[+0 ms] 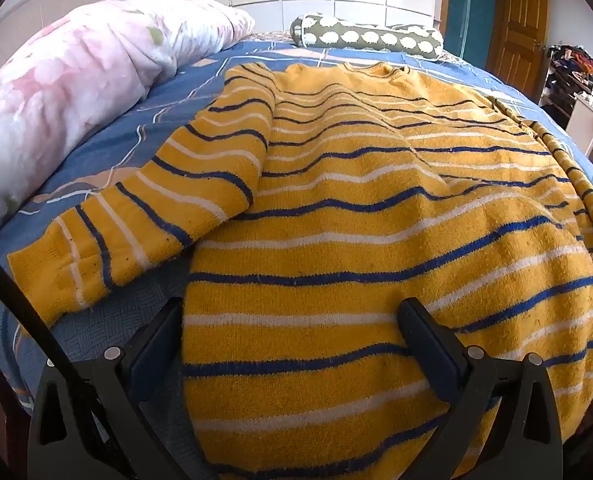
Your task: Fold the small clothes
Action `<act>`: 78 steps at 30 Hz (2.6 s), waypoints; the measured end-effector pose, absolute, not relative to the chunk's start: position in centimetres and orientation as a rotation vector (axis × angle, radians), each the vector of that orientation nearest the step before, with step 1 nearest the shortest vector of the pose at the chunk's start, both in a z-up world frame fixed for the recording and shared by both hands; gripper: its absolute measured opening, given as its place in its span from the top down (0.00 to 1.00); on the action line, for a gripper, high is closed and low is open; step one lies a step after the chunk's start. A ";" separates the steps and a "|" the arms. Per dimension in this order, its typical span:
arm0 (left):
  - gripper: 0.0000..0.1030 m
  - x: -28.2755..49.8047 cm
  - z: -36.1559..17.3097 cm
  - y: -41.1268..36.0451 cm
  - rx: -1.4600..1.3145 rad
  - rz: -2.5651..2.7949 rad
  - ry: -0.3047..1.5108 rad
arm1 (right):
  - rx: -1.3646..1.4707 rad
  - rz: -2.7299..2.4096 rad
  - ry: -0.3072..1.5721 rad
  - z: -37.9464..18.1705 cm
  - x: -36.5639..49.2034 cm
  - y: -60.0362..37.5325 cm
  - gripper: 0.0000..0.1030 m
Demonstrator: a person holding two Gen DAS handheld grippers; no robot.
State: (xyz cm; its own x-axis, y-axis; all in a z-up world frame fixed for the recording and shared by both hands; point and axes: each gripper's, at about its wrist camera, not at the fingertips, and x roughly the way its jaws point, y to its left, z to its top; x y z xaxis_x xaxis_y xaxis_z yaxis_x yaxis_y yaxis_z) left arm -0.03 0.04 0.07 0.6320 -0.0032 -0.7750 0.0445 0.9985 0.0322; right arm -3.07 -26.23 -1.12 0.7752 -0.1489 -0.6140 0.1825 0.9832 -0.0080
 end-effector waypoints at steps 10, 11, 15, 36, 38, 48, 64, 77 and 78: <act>0.14 -3.0 5.0 4.8 -0.046 -0.030 0.793 | 0.052 -0.181 0.657 -1.2 -3.0 -26.3 0.01; 0.14 -3.3 5.7 6.4 -0.069 0.005 0.775 | 0.052 -0.181 0.657 -1.2 -3.0 -26.3 0.01; 0.14 -3.2 6.2 10.5 -0.124 0.123 0.757 | 0.051 -0.183 0.655 -1.2 -3.0 -26.4 0.01; 0.14 -3.3 4.3 1.2 0.008 -0.097 1.000 | 0.039 -0.195 0.635 -1.4 -3.1 -26.4 0.01; 0.14 -3.4 3.7 0.5 0.041 -0.102 0.998 | 0.016 -0.205 0.626 -1.4 -3.2 -26.5 0.01; 0.11 -4.0 1.7 -2.0 0.150 -0.078 1.009 | 0.000 -0.205 0.604 -1.6 -3.7 -26.5 0.01; 0.07 -4.1 1.5 -1.4 0.074 -0.086 1.026 | 0.322 -0.088 0.673 3.6 -8.5 -35.4 0.27; 0.07 -4.1 1.6 -1.2 0.069 -0.096 1.024 | 0.160 -0.055 0.727 2.5 -5.8 -32.4 0.95; 0.07 -4.1 1.6 -1.2 0.068 -0.096 1.023 | 0.165 -0.123 0.696 3.5 -6.2 -33.9 0.95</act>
